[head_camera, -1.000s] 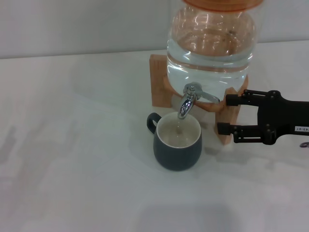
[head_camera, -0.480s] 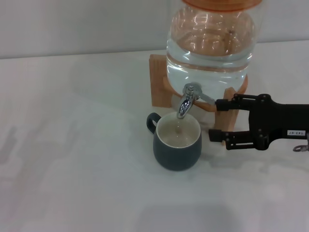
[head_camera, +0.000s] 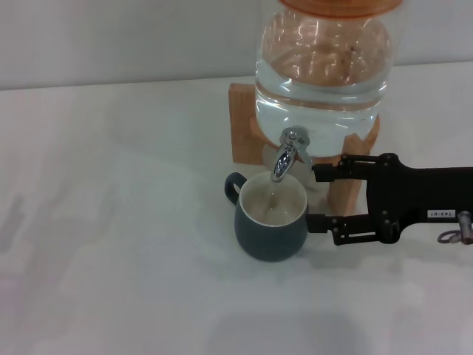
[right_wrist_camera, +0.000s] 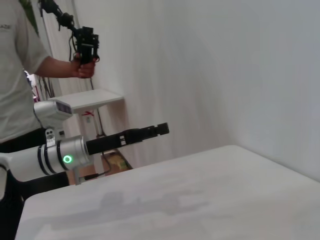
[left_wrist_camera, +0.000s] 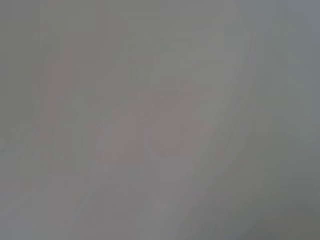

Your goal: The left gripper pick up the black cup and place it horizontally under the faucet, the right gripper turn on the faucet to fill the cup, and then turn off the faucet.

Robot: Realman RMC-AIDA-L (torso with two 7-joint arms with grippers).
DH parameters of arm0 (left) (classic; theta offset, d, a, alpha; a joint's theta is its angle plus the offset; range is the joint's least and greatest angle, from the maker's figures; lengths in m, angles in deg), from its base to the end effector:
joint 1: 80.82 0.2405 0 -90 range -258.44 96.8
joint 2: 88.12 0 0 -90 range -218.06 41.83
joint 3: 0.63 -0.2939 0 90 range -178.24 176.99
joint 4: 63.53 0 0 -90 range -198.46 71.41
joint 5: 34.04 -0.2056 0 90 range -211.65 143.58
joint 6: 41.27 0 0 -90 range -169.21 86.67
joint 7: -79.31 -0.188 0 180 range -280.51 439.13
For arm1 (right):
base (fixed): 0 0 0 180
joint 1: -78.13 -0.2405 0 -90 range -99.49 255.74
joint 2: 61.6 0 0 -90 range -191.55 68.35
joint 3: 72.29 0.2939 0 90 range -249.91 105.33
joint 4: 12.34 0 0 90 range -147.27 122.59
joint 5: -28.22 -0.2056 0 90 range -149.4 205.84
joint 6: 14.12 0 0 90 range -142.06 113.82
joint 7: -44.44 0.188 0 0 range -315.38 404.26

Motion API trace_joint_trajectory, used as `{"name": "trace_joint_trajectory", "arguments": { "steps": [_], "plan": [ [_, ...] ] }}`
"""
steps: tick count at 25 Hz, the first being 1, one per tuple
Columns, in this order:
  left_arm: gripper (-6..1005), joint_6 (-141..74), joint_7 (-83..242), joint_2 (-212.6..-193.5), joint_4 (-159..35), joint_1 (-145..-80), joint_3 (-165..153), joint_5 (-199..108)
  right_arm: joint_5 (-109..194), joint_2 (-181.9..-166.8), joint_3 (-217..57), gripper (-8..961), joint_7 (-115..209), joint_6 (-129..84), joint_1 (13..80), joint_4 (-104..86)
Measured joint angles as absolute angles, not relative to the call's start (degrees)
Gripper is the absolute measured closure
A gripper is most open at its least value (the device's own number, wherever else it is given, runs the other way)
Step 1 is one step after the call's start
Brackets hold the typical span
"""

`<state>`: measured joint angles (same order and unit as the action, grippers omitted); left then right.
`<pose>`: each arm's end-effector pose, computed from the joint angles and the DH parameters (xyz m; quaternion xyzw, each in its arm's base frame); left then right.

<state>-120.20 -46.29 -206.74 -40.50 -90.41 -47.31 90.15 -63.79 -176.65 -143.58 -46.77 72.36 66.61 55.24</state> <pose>-0.3805 0.3106 0.0295 -0.6924 -0.3082 -0.4270 0.4932 0.2319 0.3051 -0.0183 -0.9491 0.1231 0.2624 0.1235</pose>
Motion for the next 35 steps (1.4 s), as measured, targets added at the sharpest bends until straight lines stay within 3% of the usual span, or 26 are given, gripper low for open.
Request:
{"name": "trace_joint_trajectory", "arguments": {
  "steps": [35],
  "plan": [
    [316,-122.02,-46.55,-206.67,-39.97,-88.35,-47.29,91.12,-74.53,-176.65,-155.23,147,-52.16,72.04,68.46,52.03]
  ]
}}
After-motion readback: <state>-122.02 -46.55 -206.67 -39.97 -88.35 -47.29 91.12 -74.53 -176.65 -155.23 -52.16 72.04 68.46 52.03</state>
